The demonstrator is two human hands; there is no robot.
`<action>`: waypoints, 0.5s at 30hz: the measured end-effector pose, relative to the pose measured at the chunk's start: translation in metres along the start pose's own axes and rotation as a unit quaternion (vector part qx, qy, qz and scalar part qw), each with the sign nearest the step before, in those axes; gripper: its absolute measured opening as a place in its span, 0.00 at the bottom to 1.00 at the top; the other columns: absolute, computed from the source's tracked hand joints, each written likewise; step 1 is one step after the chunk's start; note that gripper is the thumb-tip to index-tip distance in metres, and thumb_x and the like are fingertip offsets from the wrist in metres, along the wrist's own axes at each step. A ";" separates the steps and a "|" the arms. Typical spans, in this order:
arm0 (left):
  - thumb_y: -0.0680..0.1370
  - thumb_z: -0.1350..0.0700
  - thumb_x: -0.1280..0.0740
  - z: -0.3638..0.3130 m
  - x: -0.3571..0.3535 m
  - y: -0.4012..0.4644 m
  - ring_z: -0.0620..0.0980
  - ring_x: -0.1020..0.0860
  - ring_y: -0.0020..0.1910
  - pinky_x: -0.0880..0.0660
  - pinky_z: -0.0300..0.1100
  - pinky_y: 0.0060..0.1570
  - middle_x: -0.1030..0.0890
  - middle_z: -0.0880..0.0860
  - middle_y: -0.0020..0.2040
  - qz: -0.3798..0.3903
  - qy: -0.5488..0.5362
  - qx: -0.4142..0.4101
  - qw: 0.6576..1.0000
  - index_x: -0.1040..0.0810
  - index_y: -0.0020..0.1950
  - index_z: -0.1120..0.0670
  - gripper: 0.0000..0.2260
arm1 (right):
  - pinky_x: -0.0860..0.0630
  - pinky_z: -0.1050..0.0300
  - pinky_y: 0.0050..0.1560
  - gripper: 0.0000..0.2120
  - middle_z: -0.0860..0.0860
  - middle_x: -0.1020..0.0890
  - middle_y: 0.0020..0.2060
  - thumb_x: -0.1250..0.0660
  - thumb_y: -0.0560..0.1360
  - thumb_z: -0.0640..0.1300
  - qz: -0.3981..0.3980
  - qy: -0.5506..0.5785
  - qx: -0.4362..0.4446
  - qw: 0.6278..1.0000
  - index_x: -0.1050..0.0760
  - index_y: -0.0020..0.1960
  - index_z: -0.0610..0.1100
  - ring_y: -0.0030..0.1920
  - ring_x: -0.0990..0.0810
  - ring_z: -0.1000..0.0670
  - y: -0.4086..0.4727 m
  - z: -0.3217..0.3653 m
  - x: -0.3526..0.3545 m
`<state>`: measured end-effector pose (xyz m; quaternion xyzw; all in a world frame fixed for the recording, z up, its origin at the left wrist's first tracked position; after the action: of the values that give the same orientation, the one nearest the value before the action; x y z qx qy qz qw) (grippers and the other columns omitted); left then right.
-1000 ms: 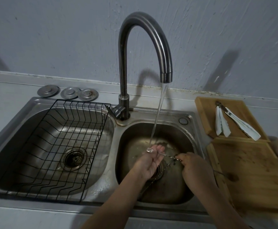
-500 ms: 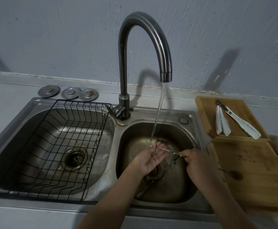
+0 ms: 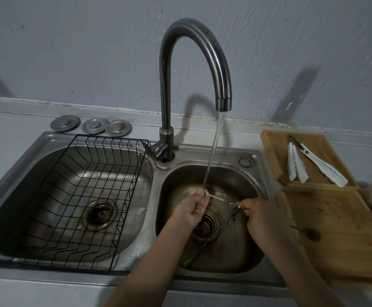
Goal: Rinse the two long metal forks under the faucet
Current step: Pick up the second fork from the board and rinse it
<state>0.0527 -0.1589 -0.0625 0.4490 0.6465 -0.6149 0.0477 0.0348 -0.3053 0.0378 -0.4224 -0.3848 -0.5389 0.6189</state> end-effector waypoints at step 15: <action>0.79 0.59 0.38 -0.018 -0.010 -0.005 0.44 0.24 0.31 0.23 0.40 0.40 0.25 0.55 0.38 -0.003 -0.179 -0.048 0.983 0.26 0.55 0.61 0.08 | 0.26 0.63 0.43 0.16 0.54 0.19 0.50 0.38 0.74 0.37 -0.021 0.002 0.016 1.000 0.23 0.57 0.52 0.45 0.21 0.56 -0.005 0.017 -0.001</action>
<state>0.0641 -0.1485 -0.0484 0.3273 0.6577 -0.6536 0.1821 0.0289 -0.2893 0.0431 -0.4029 -0.4007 -0.5462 0.6155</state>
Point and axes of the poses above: each hand's wrist, its own y-axis towards the middle knuckle, its own x-axis out of the back of the hand, z = x × y, the point moved 7 cm from there along y, towards the middle knuckle
